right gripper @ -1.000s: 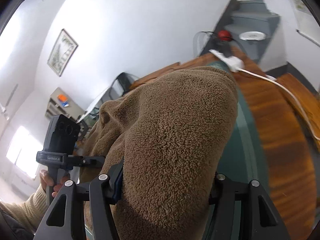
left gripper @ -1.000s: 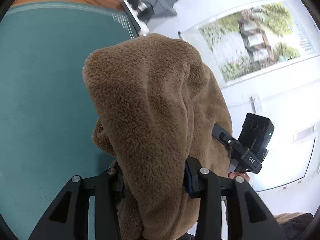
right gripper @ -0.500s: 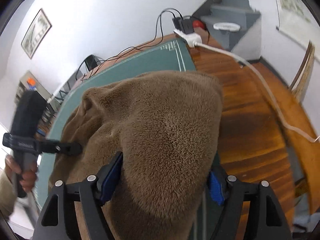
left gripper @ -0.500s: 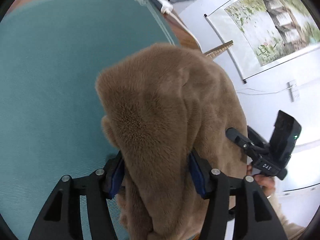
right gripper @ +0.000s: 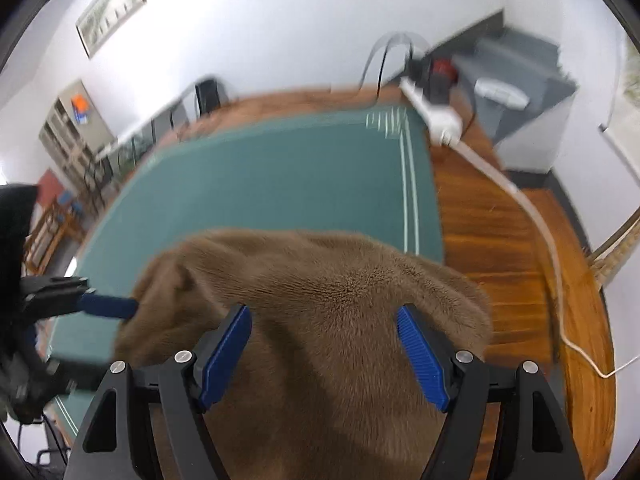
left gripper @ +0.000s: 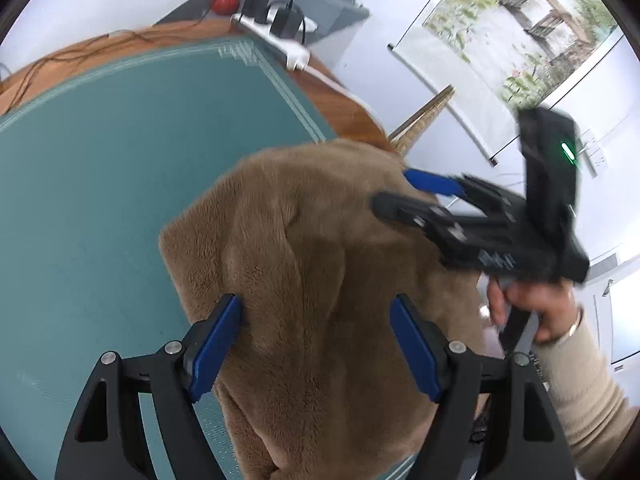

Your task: Fold clothes

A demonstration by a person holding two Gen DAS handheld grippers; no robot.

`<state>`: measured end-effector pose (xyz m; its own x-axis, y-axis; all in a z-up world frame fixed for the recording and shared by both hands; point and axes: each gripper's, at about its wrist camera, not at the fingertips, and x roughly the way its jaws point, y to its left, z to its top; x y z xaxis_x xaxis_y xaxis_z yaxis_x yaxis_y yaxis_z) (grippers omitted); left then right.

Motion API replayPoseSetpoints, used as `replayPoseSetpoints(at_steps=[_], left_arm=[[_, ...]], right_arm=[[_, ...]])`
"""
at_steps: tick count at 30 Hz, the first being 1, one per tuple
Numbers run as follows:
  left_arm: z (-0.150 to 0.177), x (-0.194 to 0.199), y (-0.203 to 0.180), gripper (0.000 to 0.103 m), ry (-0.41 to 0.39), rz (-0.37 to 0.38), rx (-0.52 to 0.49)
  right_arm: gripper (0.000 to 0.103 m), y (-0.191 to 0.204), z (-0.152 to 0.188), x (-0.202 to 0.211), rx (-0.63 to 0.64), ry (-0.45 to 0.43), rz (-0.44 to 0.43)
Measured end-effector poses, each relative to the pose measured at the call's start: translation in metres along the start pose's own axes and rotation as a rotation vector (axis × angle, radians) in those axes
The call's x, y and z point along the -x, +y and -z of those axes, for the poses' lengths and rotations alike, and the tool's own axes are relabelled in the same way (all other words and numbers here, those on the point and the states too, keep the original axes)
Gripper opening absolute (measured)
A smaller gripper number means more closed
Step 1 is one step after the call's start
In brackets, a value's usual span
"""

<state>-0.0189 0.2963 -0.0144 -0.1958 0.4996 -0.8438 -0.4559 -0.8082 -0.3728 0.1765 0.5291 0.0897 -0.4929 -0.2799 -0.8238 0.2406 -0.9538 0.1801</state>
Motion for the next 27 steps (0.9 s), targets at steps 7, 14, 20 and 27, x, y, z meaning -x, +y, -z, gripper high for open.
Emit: replayPoseSetpoints(at_steps=[7,14,20,27], left_arm=[[0.004,-0.02,-0.001,0.08,0.027,-0.018,-0.01],[-0.002,-0.017,-0.001,0.08,0.037,-0.031,0.017],[0.009,0.001,-0.011,0.08,0.011,-0.045,0.002],[0.042,0.003,-0.035,0.083,-0.021,-0.101,-0.042]], right_arm=[[0.084,-0.008,-0.003,-0.047,0.03,0.139,0.052],[0.086,-0.006,0.002,-0.033,0.026,0.091,0.06],[0.086,0.005,0.033,0.054,-0.049,-0.115,0.011],[0.086,0.048,0.108,0.107,0.042,-0.132,0.025]])
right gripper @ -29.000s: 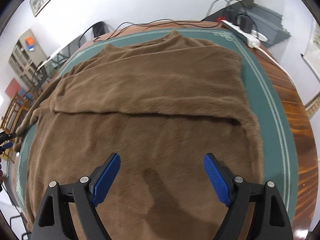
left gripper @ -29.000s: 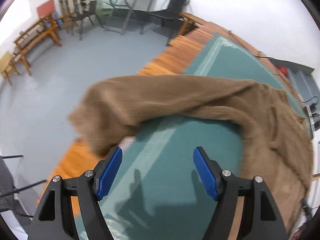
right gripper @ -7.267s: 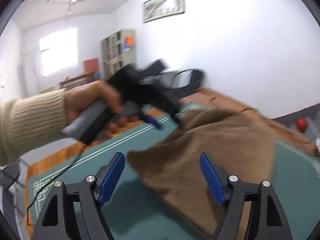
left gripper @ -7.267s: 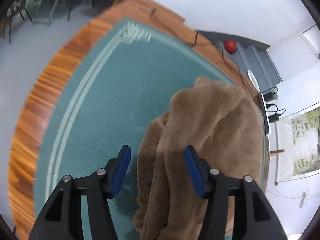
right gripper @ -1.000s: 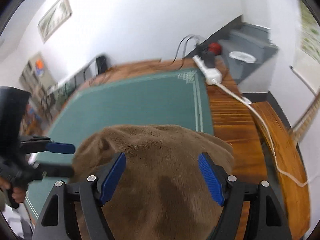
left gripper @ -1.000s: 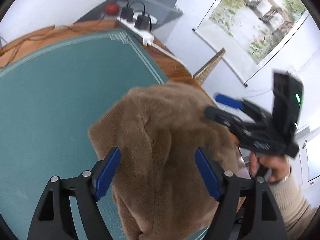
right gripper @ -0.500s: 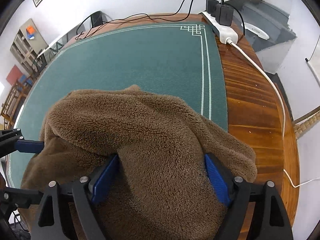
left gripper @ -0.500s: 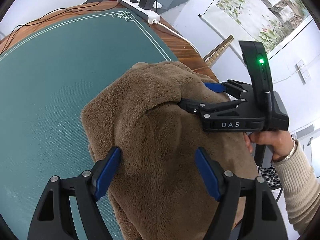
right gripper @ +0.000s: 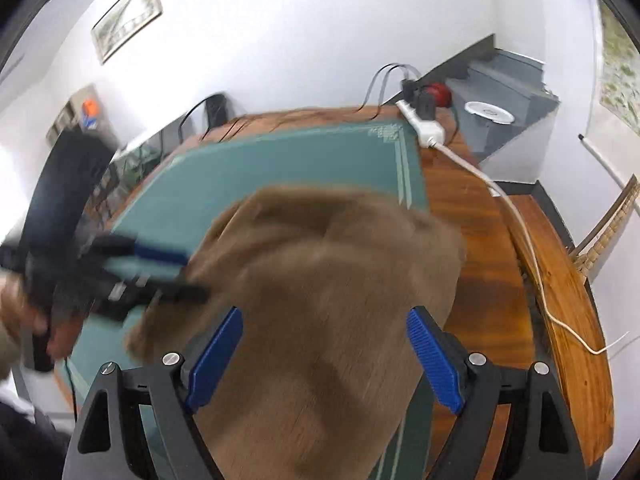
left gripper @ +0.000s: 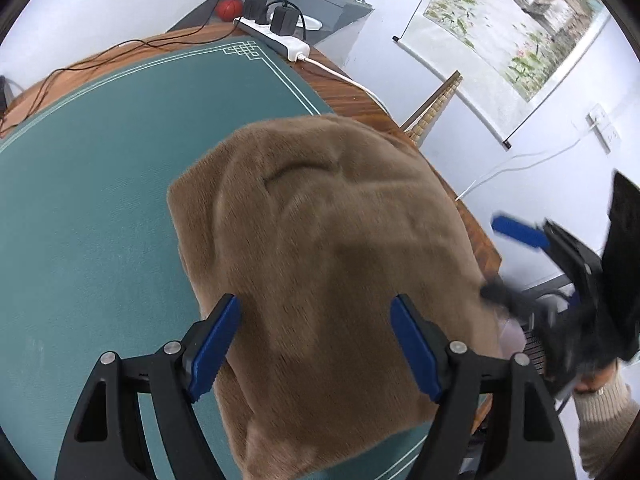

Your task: Fold clothes

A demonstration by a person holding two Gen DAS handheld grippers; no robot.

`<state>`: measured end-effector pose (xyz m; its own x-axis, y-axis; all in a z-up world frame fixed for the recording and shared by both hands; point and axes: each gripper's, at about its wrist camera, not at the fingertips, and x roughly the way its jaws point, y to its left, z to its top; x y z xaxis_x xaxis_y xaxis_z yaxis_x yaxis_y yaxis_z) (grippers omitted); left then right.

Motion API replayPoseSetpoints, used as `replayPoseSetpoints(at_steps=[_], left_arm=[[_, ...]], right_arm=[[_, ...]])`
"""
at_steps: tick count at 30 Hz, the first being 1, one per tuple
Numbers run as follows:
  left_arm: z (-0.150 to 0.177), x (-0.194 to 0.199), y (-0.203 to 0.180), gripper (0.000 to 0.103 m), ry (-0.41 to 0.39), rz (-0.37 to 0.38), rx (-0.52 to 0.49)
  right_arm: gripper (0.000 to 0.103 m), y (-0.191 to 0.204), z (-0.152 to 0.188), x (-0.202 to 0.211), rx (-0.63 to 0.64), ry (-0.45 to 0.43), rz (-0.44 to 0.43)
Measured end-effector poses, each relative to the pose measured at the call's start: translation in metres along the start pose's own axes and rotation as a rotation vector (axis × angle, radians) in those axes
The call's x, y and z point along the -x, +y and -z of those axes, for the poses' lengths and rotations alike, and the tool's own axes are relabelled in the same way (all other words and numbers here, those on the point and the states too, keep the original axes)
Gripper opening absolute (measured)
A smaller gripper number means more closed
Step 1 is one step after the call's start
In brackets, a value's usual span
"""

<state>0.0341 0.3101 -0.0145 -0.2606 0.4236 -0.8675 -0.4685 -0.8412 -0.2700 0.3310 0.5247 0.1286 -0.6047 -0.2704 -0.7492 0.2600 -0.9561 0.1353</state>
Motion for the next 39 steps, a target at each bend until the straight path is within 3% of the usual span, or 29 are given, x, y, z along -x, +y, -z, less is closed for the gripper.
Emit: replayPoseSetpoints(at_steps=[4,6,10,16,25,33,39], left_arm=[[0.014,-0.015,-0.014,0.086,0.001,-0.053,-0.021],[0.019,-0.021,-0.019,0.089,-0.012,-0.08,-0.052],[0.025,-0.034,-0.021,0.099,-0.032,-0.12,-0.079],[0.028,-0.039,-0.02,0.102,-0.035,-0.144,-0.043],[0.031,-0.017,-0.012,0.102,0.022,-0.184,0.069],[0.041,0.016,-0.041,0.102,-0.072,-0.376,0.0],[0.044,0.03,-0.054,0.102,-0.089,-0.36,-0.02]], right_arm=[[0.086,0.015,0.032,-0.019,0.003,0.079,0.005],[0.088,0.018,0.04,-0.033,0.034,0.09,0.065],[0.103,0.024,0.05,-0.056,0.054,0.078,0.105],[0.103,0.027,0.054,-0.061,0.049,0.045,0.126],[0.103,0.021,0.037,-0.035,-0.08,0.039,0.137],[0.103,0.008,0.033,0.017,-0.209,-0.046,0.199],[0.103,0.004,0.034,0.031,-0.226,-0.065,0.246]])
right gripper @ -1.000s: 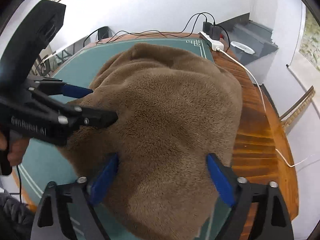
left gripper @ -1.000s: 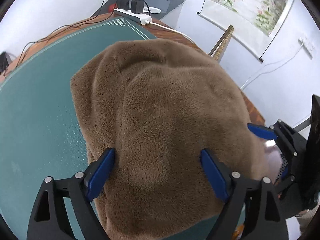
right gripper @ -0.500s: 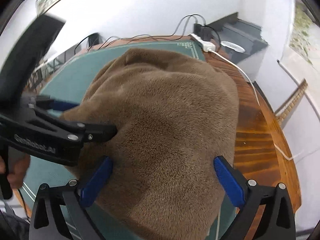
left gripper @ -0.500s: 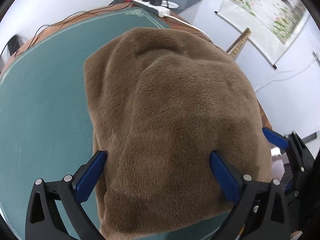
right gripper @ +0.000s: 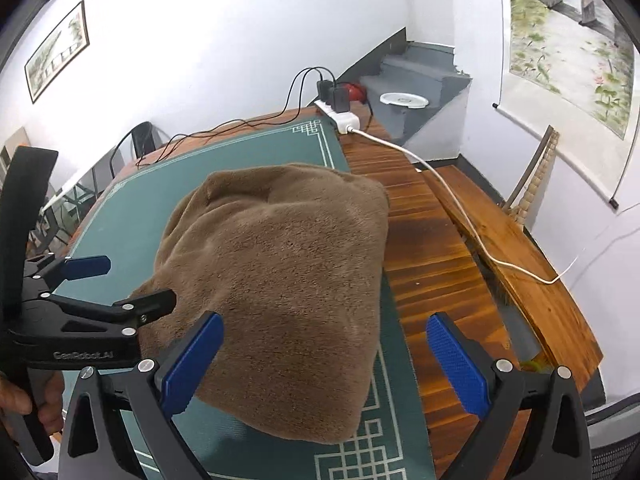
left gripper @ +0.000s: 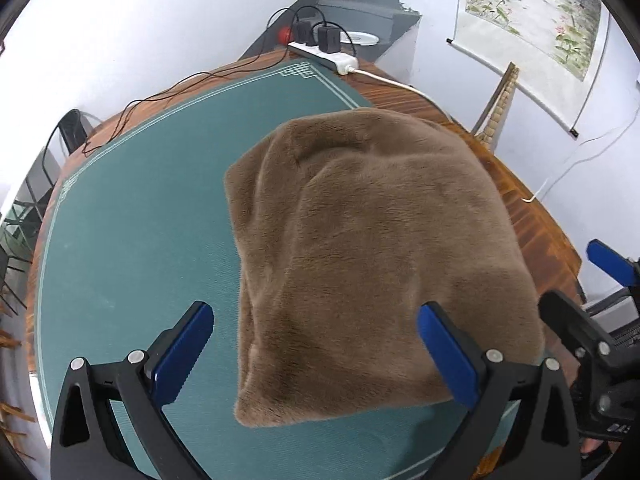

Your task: Fold clothes

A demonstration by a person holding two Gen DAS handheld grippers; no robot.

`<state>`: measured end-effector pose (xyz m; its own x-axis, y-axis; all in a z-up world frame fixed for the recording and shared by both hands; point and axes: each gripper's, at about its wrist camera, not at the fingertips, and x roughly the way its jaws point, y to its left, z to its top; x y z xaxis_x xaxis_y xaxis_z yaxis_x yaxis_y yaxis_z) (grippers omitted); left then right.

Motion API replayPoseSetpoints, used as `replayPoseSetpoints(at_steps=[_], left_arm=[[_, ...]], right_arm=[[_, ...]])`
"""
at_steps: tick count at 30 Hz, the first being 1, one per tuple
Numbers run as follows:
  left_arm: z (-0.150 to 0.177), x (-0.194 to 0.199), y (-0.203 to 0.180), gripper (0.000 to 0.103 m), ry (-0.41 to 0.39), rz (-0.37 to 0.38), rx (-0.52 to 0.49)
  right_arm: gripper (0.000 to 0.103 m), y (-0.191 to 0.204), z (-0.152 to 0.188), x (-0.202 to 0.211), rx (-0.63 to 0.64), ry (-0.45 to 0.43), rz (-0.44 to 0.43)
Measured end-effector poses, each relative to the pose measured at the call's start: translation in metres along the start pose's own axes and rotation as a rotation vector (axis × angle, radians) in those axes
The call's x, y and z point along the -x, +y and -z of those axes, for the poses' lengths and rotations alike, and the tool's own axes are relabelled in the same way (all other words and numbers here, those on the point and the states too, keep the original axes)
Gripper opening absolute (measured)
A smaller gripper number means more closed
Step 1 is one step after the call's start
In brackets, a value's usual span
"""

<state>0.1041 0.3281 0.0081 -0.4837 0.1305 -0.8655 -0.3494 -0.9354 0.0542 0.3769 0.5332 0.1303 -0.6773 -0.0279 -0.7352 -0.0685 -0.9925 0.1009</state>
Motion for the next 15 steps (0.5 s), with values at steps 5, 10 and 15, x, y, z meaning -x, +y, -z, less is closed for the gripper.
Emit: replayPoseSetpoints(at_steps=[5,10,15], left_arm=[[-0.002,0.004,-0.009,0.102,0.003,0.021,-0.015],[-0.002,0.004,-0.012,0.102,0.006,0.008,-0.007],[-0.002,0.008,-0.01,0.102,0.002,-0.019,0.023]], right_arm=[[0.103,-0.009,0.007,-0.002,-0.023,0.023,0.025],[0.103,-0.013,0.012,-0.002,-0.028,0.036,0.035],[0.103,-0.016,0.014,0.001,-0.032,0.044,0.032]])
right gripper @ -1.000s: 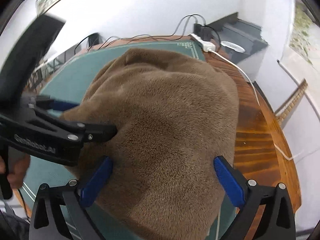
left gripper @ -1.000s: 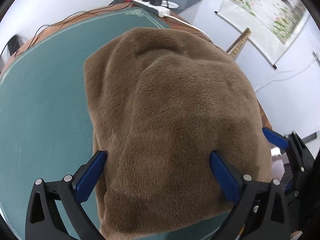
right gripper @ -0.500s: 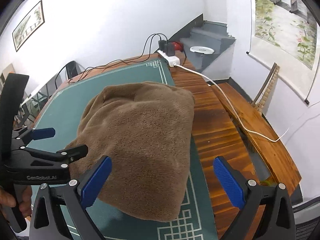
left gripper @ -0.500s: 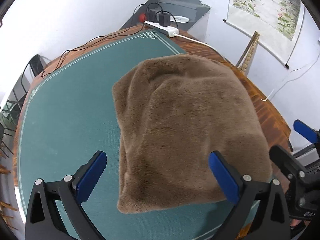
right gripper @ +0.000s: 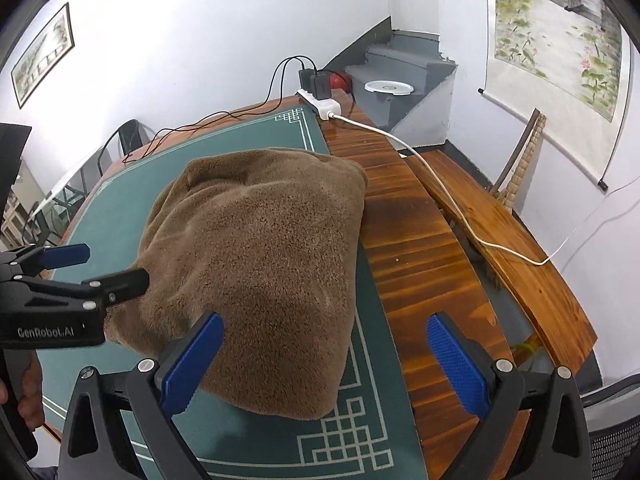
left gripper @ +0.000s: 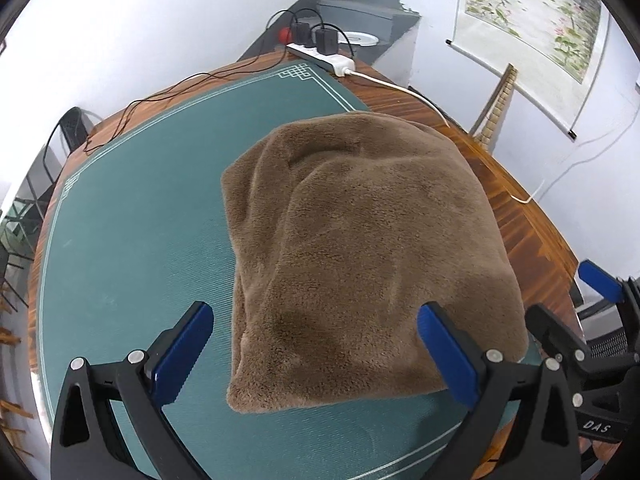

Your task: Fold clothes

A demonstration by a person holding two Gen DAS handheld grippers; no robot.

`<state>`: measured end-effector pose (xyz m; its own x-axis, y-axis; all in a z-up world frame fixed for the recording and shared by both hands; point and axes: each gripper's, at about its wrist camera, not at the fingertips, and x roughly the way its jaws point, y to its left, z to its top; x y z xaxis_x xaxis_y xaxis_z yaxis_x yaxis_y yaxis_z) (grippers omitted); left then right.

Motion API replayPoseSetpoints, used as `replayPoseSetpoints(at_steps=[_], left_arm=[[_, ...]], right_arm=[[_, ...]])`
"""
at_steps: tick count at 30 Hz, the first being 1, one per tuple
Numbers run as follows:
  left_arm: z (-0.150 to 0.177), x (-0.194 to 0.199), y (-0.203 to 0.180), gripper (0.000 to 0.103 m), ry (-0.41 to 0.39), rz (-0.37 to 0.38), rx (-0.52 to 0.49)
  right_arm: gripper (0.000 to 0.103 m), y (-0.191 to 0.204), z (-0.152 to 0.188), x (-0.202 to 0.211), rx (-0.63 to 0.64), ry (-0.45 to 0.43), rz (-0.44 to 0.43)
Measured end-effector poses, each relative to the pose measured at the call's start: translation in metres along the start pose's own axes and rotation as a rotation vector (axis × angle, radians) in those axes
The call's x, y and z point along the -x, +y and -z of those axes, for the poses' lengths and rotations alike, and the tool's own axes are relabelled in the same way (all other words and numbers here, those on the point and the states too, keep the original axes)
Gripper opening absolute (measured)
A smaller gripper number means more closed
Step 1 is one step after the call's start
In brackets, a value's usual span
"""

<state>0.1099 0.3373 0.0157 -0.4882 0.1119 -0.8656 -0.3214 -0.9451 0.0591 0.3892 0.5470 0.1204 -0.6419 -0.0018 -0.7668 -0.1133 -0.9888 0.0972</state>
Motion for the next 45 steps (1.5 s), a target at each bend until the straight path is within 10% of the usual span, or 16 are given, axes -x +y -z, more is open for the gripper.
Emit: replayPoseSetpoints(at_steps=[25,45], left_arm=[[0.007,0.008,0.023,0.102,0.01,-0.037,0.028],[0.027,0.034,0.024,0.102,-0.048,0.116,-0.037]], right_arm=[[0.103,0.013,0.014,0.008,0.004,0.021,-0.018],[0.103,0.035,0.028,0.025,0.042,0.053,0.023]])
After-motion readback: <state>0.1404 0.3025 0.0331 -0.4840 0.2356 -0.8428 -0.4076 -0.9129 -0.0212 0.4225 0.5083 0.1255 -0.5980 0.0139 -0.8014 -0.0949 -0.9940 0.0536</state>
